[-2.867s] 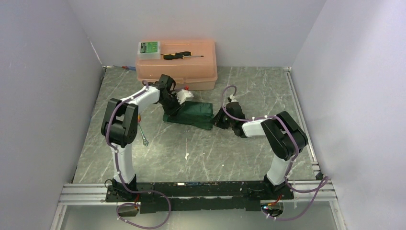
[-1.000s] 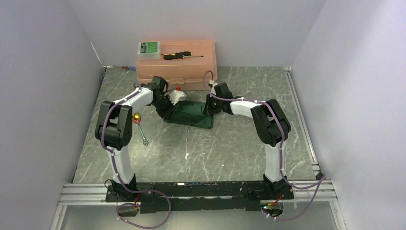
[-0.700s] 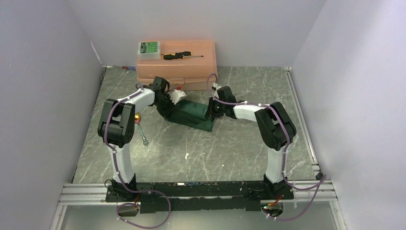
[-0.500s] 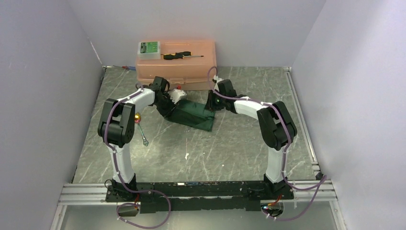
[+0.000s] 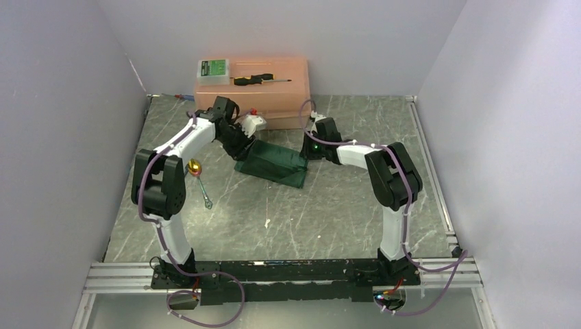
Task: Fold the napkin into a case and place the utensils inside
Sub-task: Rotate the 2/3-rectangle-folded napkin at the center of the board.
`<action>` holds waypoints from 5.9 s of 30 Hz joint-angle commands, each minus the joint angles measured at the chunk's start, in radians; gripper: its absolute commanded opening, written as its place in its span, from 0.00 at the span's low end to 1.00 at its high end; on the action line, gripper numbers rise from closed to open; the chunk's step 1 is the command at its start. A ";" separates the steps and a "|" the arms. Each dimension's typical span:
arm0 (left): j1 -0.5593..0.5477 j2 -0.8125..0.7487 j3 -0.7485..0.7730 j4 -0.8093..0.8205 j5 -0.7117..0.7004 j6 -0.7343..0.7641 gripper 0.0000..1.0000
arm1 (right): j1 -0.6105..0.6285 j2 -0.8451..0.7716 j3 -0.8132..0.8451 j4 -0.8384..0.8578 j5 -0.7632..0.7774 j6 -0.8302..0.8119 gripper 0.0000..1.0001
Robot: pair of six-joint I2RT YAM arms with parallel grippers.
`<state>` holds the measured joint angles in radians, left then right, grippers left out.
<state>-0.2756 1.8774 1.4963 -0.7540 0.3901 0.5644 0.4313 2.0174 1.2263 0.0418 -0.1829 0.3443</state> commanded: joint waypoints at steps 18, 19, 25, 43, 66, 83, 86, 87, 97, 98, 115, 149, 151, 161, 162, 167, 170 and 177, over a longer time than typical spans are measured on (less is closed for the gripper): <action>-0.093 0.103 -0.132 0.096 -0.156 0.003 0.38 | 0.124 -0.382 -0.573 0.129 0.012 0.221 0.17; -0.099 0.123 -0.117 0.106 -0.163 -0.004 0.38 | 0.145 -0.399 -0.591 0.123 0.020 0.236 0.17; -0.122 0.234 0.032 0.110 -0.175 -0.022 0.36 | 0.272 -0.490 -0.707 0.122 0.040 0.330 0.15; -0.224 0.231 0.228 -0.001 -0.074 -0.032 0.38 | 0.053 -0.667 -0.499 -0.009 -0.051 0.153 0.27; -0.496 -0.095 -0.125 -0.195 -0.036 0.049 0.55 | -0.052 -0.169 -0.276 0.151 -0.135 0.188 0.10; -0.559 0.000 -0.154 -0.059 -0.110 -0.040 0.45 | -0.054 -0.181 -0.320 0.162 -0.113 0.205 0.05; -0.559 0.005 -0.161 -0.046 -0.088 -0.061 0.43 | -0.054 -0.183 -0.326 0.165 -0.112 0.207 0.04; -0.558 0.007 -0.162 -0.043 -0.082 -0.072 0.43 | -0.054 -0.184 -0.330 0.168 -0.111 0.209 0.04; -0.558 0.022 -0.216 -0.034 -0.060 -0.069 0.28 | -0.054 -0.196 -0.347 0.164 -0.104 0.212 0.03; -0.558 0.020 -0.224 -0.036 -0.054 -0.068 0.28 | -0.054 -0.197 -0.346 0.162 -0.105 0.210 0.03; -0.557 -0.030 -0.275 -0.088 -0.013 -0.013 0.15 | -0.054 -0.214 -0.345 0.138 -0.090 0.210 0.02; -0.517 -0.052 -0.246 -0.080 0.028 -0.041 0.50 | 0.011 -0.078 -0.039 -0.003 -0.095 0.125 0.05; -0.516 -0.046 -0.276 -0.053 -0.030 -0.033 0.50 | 0.011 -0.072 -0.049 0.002 -0.099 0.125 0.04; -0.504 -0.084 -0.220 -0.072 0.014 -0.071 0.95 | 0.017 -0.049 -0.088 0.019 -0.093 0.127 0.03; -0.504 -0.094 -0.213 -0.079 0.030 -0.075 0.95 | 0.018 -0.049 -0.089 0.017 -0.090 0.126 0.02; -0.497 -0.128 -0.172 -0.134 0.100 -0.098 0.95 | 0.019 -0.067 -0.106 0.023 -0.083 0.133 0.02; -0.497 -0.144 -0.161 -0.150 0.121 -0.121 0.95 | 0.019 -0.086 -0.114 0.027 -0.075 0.136 0.01; -0.460 -0.156 -0.134 -0.102 0.155 -0.228 0.73 | 0.018 -0.119 -0.063 -0.012 -0.083 0.123 0.00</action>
<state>-0.7696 1.7630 1.3193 -0.8845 0.4931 0.4210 0.4442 1.9587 1.1278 0.0498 -0.2703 0.4885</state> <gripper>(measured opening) 0.783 0.014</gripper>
